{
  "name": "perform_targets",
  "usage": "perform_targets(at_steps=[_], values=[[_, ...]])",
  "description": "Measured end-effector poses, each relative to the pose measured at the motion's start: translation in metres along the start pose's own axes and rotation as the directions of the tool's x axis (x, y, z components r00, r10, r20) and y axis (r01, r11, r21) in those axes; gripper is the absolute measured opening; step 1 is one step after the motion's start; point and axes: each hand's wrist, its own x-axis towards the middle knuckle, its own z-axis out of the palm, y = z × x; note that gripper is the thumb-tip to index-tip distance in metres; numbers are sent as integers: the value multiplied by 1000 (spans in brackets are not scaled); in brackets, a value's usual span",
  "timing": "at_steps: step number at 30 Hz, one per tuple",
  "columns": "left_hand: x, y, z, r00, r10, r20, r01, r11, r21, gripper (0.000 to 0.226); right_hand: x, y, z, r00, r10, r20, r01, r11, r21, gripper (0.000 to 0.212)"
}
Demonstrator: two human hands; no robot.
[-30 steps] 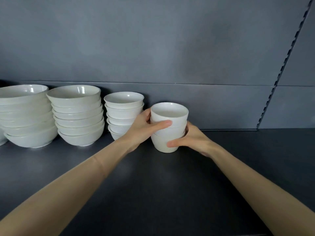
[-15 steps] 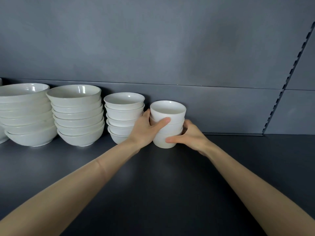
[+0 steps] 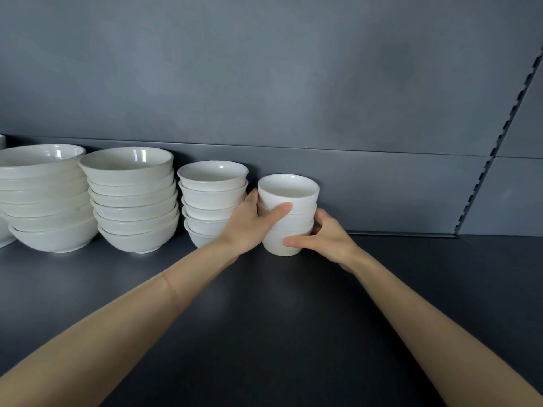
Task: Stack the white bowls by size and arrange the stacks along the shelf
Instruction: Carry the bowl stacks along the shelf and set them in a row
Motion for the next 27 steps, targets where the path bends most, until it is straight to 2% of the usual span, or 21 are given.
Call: perform_targets(at_steps=[2,5,8,10,12,16,20,24,27], values=[[-3,4,2,1000,-8,-30,9,999,44,72,0,-1,0,1000,8,8,-8,1000,-4,104],[-13,10,5,996,-2,-93,13,993,117,51,0,-4,0,999,31,20,-31,999,-28,98],[-26,13,4,993,21,-119,6,977,214,50,-6,-11,-8,998,55,44,-51,995,-90,99],[-36,16,0,987,74,-144,-17,933,358,37,-16,-17,-18,998,49,36,-43,986,-163,93],[-48,23,-3,976,162,-144,-62,844,532,31,-31,-23,-32,1000,11,-7,-13,959,-285,83],[-60,56,5,956,293,30,-222,652,725,43,-72,-38,-66,984,-104,-144,11,845,-535,61],[-59,96,23,893,421,162,-371,481,794,52,-116,-50,-98,943,-191,-271,-54,719,-693,57],[-63,130,47,819,516,253,-489,395,778,58,-167,-60,-123,873,-224,-432,-205,637,-743,58],[-76,150,72,764,578,287,-576,410,707,58,-211,-61,-139,820,-212,-532,-308,621,-721,57]])
